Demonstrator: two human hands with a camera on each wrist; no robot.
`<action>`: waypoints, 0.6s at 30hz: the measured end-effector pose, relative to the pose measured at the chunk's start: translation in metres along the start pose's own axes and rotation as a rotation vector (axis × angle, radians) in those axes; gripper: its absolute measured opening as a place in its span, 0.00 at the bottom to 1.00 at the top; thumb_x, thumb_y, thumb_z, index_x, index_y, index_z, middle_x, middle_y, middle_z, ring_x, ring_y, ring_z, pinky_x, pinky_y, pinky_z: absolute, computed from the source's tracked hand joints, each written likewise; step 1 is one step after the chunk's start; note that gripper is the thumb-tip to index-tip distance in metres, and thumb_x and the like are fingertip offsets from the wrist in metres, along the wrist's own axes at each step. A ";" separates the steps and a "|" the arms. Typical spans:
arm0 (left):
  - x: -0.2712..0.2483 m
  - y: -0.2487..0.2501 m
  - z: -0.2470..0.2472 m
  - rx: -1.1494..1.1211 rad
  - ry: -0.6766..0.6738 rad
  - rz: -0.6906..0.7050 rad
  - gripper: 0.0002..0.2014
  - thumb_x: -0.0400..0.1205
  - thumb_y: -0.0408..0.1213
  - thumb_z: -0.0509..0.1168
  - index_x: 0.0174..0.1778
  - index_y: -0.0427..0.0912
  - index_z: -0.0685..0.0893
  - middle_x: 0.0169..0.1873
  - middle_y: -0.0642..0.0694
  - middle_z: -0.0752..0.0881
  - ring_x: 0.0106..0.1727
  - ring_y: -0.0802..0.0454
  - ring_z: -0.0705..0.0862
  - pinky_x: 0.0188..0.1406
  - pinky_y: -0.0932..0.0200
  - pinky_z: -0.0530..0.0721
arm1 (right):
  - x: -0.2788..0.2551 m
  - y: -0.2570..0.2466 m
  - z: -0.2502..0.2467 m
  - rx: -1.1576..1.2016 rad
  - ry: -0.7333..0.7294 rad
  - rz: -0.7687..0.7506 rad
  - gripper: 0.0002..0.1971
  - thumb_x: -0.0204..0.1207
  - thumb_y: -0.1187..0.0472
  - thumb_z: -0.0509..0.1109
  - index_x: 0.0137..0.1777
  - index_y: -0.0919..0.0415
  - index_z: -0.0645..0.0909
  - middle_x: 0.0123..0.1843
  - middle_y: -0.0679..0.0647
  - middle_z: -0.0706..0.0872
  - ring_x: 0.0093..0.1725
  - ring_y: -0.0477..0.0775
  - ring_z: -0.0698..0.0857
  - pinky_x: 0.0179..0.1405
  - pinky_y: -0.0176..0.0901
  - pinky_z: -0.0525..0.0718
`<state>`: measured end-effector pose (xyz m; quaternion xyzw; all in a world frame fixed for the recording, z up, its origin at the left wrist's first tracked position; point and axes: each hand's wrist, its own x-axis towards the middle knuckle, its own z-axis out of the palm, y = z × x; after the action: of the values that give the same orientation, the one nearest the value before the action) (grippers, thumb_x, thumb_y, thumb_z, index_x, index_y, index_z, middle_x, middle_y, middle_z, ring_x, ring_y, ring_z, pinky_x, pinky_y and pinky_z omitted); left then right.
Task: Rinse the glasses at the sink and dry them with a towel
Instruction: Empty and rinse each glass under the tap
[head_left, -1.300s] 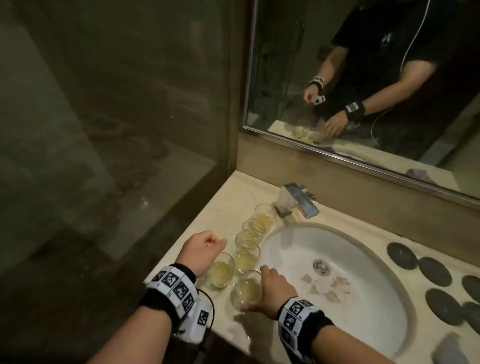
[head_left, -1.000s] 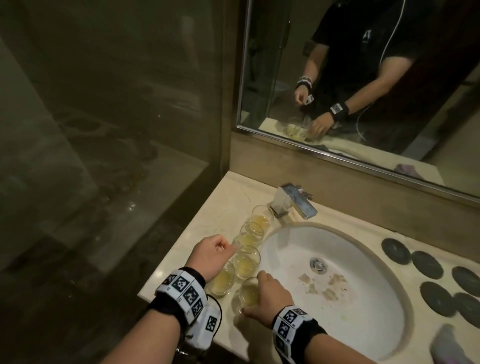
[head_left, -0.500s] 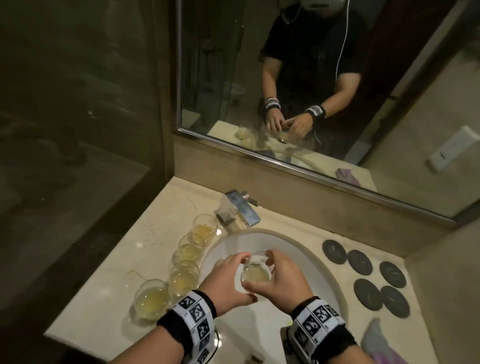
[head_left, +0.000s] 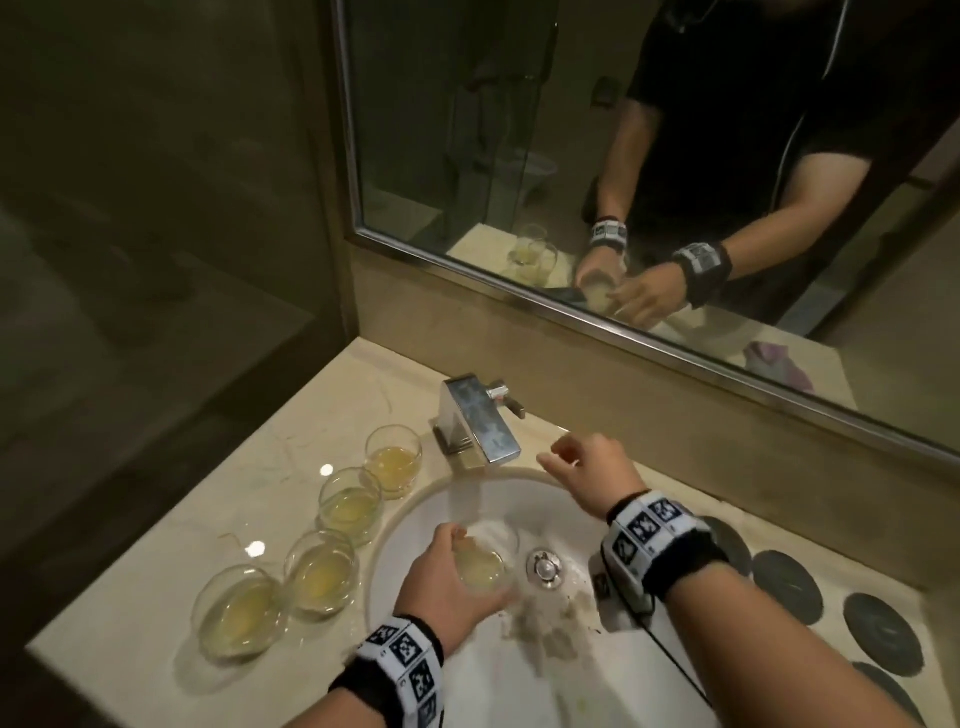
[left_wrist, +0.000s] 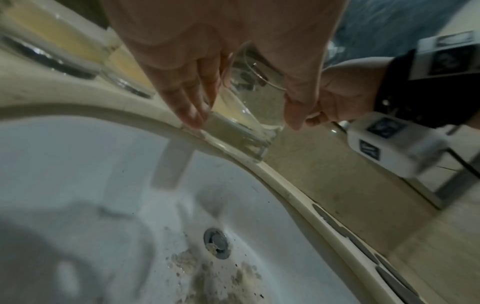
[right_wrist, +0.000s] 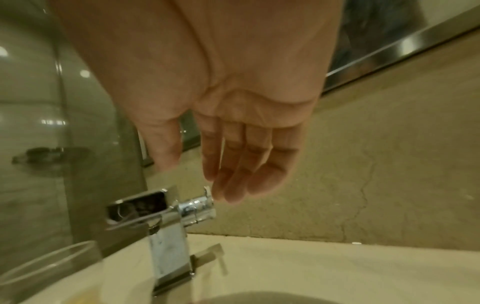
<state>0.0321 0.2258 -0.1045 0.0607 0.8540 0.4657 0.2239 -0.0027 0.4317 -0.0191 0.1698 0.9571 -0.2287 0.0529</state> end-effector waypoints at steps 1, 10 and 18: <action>0.005 -0.001 0.003 -0.003 0.025 -0.022 0.42 0.60 0.58 0.80 0.68 0.53 0.69 0.57 0.58 0.79 0.56 0.58 0.80 0.56 0.66 0.78 | 0.016 0.000 0.002 -0.029 -0.024 0.002 0.20 0.79 0.46 0.68 0.59 0.62 0.85 0.54 0.58 0.90 0.54 0.58 0.86 0.51 0.43 0.79; 0.037 -0.003 0.016 0.029 0.089 -0.096 0.41 0.64 0.55 0.80 0.70 0.49 0.69 0.57 0.55 0.79 0.57 0.53 0.81 0.60 0.56 0.81 | 0.091 -0.003 0.020 -0.164 -0.078 -0.067 0.16 0.81 0.48 0.66 0.46 0.61 0.87 0.39 0.57 0.87 0.43 0.60 0.85 0.38 0.43 0.75; 0.056 -0.003 0.023 -0.017 0.085 -0.136 0.42 0.64 0.54 0.80 0.71 0.48 0.69 0.58 0.55 0.80 0.57 0.54 0.81 0.57 0.61 0.79 | 0.104 -0.008 0.027 -0.238 -0.017 -0.094 0.16 0.83 0.54 0.64 0.46 0.67 0.86 0.40 0.63 0.84 0.40 0.61 0.80 0.37 0.42 0.70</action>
<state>-0.0076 0.2589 -0.1362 -0.0194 0.8609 0.4587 0.2190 -0.1021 0.4438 -0.0583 0.1152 0.9840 -0.1170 0.0699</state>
